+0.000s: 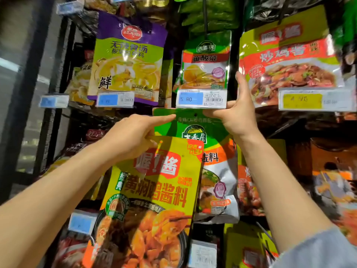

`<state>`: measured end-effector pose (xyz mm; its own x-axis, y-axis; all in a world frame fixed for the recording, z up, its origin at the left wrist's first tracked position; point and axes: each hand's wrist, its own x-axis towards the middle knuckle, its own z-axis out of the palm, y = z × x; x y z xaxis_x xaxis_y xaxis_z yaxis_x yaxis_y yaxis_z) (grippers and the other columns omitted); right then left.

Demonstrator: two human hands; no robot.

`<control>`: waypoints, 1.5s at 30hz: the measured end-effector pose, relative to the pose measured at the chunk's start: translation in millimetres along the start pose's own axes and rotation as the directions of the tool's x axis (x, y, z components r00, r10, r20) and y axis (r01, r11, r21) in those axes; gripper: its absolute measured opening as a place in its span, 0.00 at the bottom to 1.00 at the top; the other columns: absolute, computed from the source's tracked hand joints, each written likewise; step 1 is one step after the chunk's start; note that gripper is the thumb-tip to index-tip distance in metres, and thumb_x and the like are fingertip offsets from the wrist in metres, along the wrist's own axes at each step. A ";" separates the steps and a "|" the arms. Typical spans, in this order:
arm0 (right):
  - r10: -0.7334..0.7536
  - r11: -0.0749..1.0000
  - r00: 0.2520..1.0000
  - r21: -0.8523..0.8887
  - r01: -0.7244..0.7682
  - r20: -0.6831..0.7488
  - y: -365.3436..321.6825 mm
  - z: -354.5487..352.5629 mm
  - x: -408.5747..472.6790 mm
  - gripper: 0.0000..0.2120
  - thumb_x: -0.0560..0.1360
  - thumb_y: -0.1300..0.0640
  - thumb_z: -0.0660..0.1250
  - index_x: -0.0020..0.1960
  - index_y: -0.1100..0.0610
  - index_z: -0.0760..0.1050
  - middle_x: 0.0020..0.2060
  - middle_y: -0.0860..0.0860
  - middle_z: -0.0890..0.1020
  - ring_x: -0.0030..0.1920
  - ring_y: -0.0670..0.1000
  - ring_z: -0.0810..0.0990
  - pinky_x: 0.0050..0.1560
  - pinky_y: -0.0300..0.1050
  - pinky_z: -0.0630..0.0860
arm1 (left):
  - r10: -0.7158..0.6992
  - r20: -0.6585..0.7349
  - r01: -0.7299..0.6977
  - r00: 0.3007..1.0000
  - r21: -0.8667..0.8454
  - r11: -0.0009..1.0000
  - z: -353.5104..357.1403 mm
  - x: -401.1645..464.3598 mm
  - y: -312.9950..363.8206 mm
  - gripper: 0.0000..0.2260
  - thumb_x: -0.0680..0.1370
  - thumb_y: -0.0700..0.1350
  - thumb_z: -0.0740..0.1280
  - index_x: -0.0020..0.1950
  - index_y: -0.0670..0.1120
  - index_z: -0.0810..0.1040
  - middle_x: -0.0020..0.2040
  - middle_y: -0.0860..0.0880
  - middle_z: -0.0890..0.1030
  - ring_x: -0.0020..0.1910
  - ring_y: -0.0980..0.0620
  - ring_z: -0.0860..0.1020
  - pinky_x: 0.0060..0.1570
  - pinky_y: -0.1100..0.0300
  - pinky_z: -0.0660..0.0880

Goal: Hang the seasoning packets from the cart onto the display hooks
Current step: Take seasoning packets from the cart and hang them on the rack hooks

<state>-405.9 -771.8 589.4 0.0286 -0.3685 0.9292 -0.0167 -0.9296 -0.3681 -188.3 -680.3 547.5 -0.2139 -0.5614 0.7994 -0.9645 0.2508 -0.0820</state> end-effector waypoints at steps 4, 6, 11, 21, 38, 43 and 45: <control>-0.052 0.998 0.999 0.028 0.052 0.002 1.8 0.2 4.3 0.52 0.65 0.72 0.75 0.77 0.52 0.48 0.49 0.55 0.83 0.42 0.44 0.84 0.41 0.39 0.80 | -0.038 -0.020 0.038 0.999 -0.016 0.999 7.3 2.8 -5.7 0.40 0.75 0.42 0.70 0.67 0.72 0.46 0.40 0.60 0.73 0.40 0.58 0.73 0.44 0.50 0.78; -0.084 0.996 0.996 0.040 0.084 -0.005 3.0 0.4 4.4 0.50 0.66 0.73 0.73 0.77 0.53 0.48 0.40 0.51 0.83 0.40 0.44 0.84 0.39 0.37 0.79 | -0.047 -0.036 0.047 0.998 -0.007 0.999 7.8 5.5 -9.5 0.39 0.76 0.42 0.70 0.68 0.72 0.46 0.40 0.58 0.74 0.40 0.57 0.73 0.42 0.50 0.79; -0.114 0.993 0.993 -0.011 0.114 -0.018 18.3 1.3 6.8 0.49 0.65 0.69 0.76 0.76 0.52 0.51 0.50 0.57 0.83 0.44 0.47 0.84 0.45 0.45 0.81 | -0.047 -0.024 0.048 0.999 0.021 0.999 10.2 16.1 -11.8 0.37 0.76 0.44 0.70 0.73 0.69 0.53 0.40 0.58 0.75 0.39 0.56 0.74 0.38 0.51 0.78; 0.016 0.898 1.000 -0.440 -0.018 -0.009 57.1 2.1 7.0 0.47 0.69 0.60 0.75 0.77 0.49 0.48 0.35 0.42 0.74 0.37 0.45 0.78 0.45 0.43 0.75 | -0.070 -0.021 0.069 0.997 -0.017 0.997 34.6 13.8 -15.4 0.30 0.77 0.45 0.69 0.72 0.67 0.62 0.37 0.62 0.73 0.38 0.59 0.72 0.32 0.58 0.71; 0.224 0.650 0.957 -0.703 -0.289 -0.185 80.6 -6.3 -9.1 0.46 0.71 0.59 0.73 0.77 0.52 0.45 0.60 0.61 0.76 0.58 0.63 0.75 0.56 0.55 0.73 | -0.152 -0.101 0.124 0.983 -0.239 0.963 3.3 -29.5 -5.4 0.11 0.73 0.46 0.73 0.46 0.63 0.77 0.40 0.59 0.79 0.44 0.54 0.77 0.44 0.47 0.78; 0.076 0.727 0.996 -0.681 -0.089 -0.049 37.8 -21.3 -44.8 0.27 0.75 0.57 0.68 0.71 0.54 0.62 0.67 0.55 0.68 0.66 0.55 0.67 0.61 0.48 0.66 | -0.112 -0.117 0.072 0.987 -0.307 0.949 -0.2 -37.5 10.9 0.10 0.73 0.46 0.73 0.47 0.61 0.80 0.42 0.58 0.79 0.45 0.53 0.77 0.44 0.46 0.78; 0.013 0.854 0.998 -0.520 0.020 0.059 11.0 -23.3 -70.0 0.13 0.78 0.54 0.63 0.63 0.52 0.71 0.57 0.48 0.77 0.56 0.46 0.75 0.53 0.41 0.69 | -0.099 -0.101 0.060 0.990 -0.334 0.941 -2.2 -39.6 19.2 0.10 0.72 0.46 0.73 0.48 0.61 0.80 0.42 0.57 0.80 0.45 0.54 0.78 0.45 0.46 0.78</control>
<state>-431.4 -756.0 521.0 0.0874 -0.3800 0.9208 -0.5330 -0.7988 -0.2791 -197.9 -651.6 515.5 -0.1009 -0.5010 0.8595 -0.8685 0.4657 0.1695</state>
